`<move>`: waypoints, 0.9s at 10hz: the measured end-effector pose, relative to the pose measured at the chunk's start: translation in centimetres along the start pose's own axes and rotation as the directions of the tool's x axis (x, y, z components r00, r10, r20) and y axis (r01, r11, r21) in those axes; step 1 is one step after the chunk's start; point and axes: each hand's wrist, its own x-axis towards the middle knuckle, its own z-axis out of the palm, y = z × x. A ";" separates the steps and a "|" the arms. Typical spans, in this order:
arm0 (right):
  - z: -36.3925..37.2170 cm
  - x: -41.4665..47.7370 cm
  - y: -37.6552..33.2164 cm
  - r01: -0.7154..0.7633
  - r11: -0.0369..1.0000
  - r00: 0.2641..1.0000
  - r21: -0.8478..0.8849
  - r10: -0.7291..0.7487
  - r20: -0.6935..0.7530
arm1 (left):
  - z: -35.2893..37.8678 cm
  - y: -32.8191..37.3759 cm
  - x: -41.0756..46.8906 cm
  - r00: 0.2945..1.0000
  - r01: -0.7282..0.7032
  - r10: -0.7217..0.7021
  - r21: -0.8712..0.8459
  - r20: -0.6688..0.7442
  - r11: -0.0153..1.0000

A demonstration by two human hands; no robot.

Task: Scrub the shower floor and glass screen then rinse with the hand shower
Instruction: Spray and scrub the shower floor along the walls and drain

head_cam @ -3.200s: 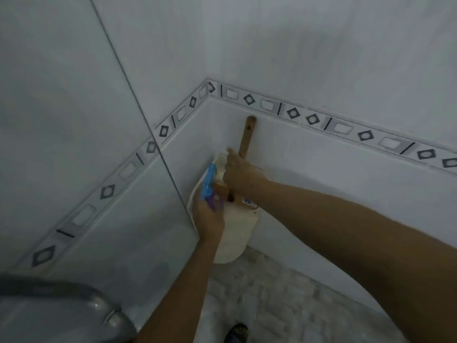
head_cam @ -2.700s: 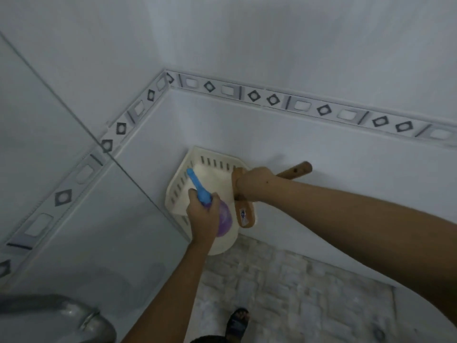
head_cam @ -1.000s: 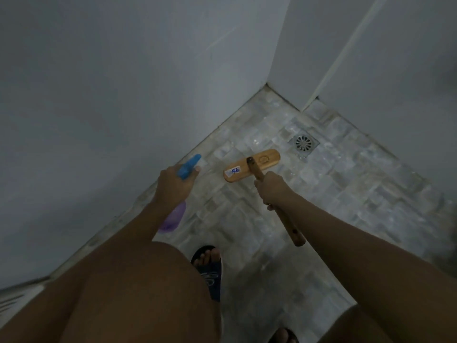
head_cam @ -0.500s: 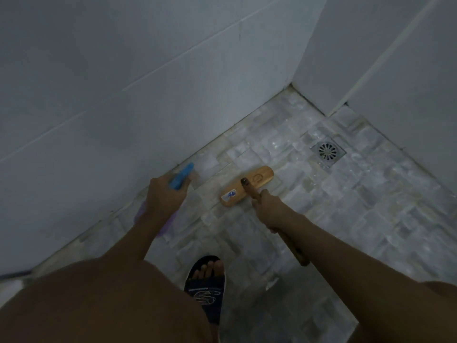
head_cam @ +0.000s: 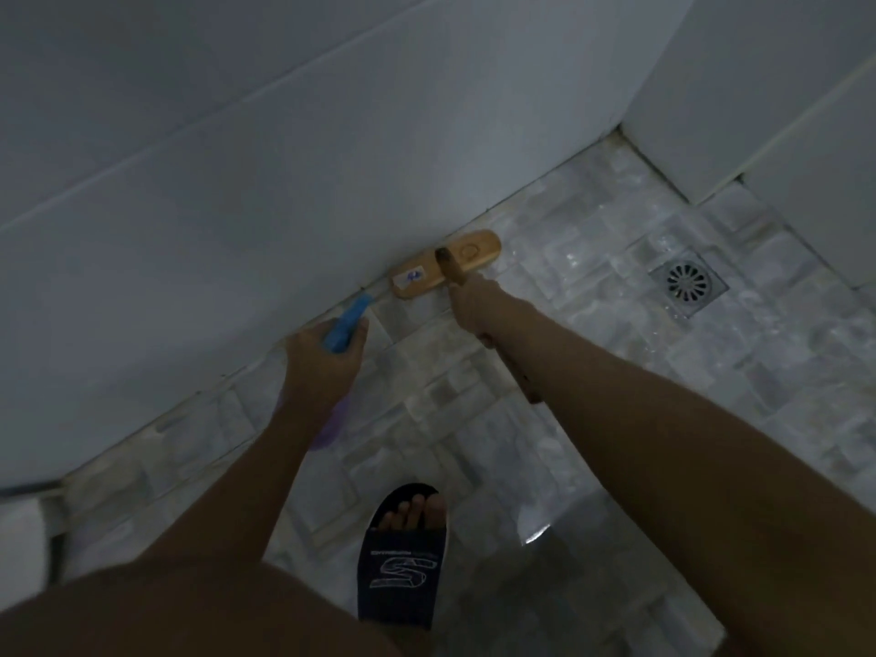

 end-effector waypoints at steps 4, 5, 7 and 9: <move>2.1 -1.7 1.3 0.161 0.952 0.984 -0.259 -0.177 -0.038 | -0.9 -0.6 -1.4 0.997 0.032 -0.039 -0.097 -0.066 0.995; 1.8 0.6 -1.4 0.127 0.950 0.989 -0.287 -0.144 -0.041 | -1.2 -0.5 -1.1 0.997 0.016 -0.025 -0.117 -0.074 0.993; 2.4 -5.6 6.4 0.043 0.958 0.999 -0.283 -0.032 0.043 | -0.8 -0.6 -0.8 0.999 0.007 -0.011 -0.104 -0.036 0.995; 2.8 -6.1 5.0 0.041 0.958 0.999 -0.285 -0.034 0.028 | -0.6 -0.4 -0.5 0.999 0.002 -0.006 -0.088 -0.047 0.996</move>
